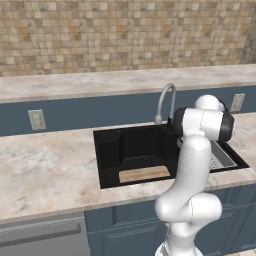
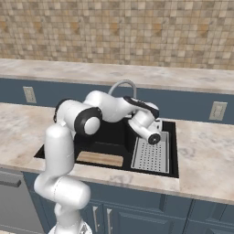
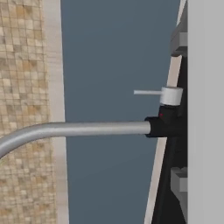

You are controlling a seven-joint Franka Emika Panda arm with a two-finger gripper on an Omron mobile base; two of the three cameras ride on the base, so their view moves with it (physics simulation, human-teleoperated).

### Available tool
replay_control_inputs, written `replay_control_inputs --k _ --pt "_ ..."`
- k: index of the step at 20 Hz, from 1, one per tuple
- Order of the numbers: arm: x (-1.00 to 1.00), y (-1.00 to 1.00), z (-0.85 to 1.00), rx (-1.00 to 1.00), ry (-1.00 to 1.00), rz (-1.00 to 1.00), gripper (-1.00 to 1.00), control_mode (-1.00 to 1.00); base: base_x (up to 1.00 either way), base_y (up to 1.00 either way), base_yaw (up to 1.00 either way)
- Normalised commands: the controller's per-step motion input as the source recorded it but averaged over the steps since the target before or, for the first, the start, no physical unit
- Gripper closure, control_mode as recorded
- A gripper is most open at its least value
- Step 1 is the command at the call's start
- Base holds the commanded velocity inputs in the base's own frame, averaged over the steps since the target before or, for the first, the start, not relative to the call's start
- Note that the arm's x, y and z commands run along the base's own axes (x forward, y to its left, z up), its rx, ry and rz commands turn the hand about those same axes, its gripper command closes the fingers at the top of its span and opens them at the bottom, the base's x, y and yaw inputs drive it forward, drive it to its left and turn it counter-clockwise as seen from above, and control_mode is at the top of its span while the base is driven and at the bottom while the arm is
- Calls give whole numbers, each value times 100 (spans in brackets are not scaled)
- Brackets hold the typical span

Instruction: Turn on the sink faucet with hot water and rinse the cutting board for ten seconds, then turn off the faucet. Push the cutting board to reach the water if necessary.

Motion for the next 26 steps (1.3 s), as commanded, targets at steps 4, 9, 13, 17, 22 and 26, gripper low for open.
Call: replay_control_inputs --k 4,9,13,17,22,26 --pt "25 4 0 0 0 0 -100 -100 0 0 0" --pt "28 0 0 0 0 0 -100 -100 0 0 0" --pt "23 0 0 1 0 0 -100 -100 0 0 0" --pt "21 0 0 0 0 0 -100 -100 0 0 0" --pt "18 0 0 0 0 0 -100 -100 0 0 0" --pt "14 0 0 0 0 0 -100 -100 0 0 0"
